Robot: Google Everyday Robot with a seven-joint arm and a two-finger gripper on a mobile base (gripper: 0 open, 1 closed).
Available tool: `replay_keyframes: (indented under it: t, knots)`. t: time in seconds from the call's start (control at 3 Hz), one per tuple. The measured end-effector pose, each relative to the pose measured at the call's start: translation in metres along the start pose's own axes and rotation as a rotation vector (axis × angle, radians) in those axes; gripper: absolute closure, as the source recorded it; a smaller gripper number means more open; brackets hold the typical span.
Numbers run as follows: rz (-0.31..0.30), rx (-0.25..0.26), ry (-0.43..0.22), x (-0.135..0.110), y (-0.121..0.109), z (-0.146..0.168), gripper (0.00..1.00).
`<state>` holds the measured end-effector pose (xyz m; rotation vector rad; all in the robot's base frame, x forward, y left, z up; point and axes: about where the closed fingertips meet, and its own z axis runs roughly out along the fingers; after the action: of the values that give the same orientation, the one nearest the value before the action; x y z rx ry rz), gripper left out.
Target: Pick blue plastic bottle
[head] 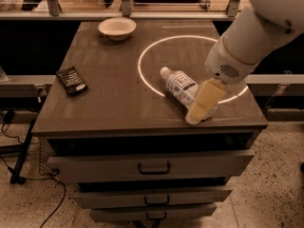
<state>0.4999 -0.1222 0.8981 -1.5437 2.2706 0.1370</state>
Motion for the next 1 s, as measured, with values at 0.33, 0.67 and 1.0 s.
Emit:
replay_keyframes:
  t: [0.33, 0.67, 1.0]
  knots:
    - [0.03, -0.001, -0.029, -0.012, -0.004, 0.026, 0.0]
    - [0.081, 0.017, -0.048, -0.006, -0.021, 0.053, 0.1]
    - [0.1, 0.03, -0.056, -0.001, -0.03, 0.064, 0.32]
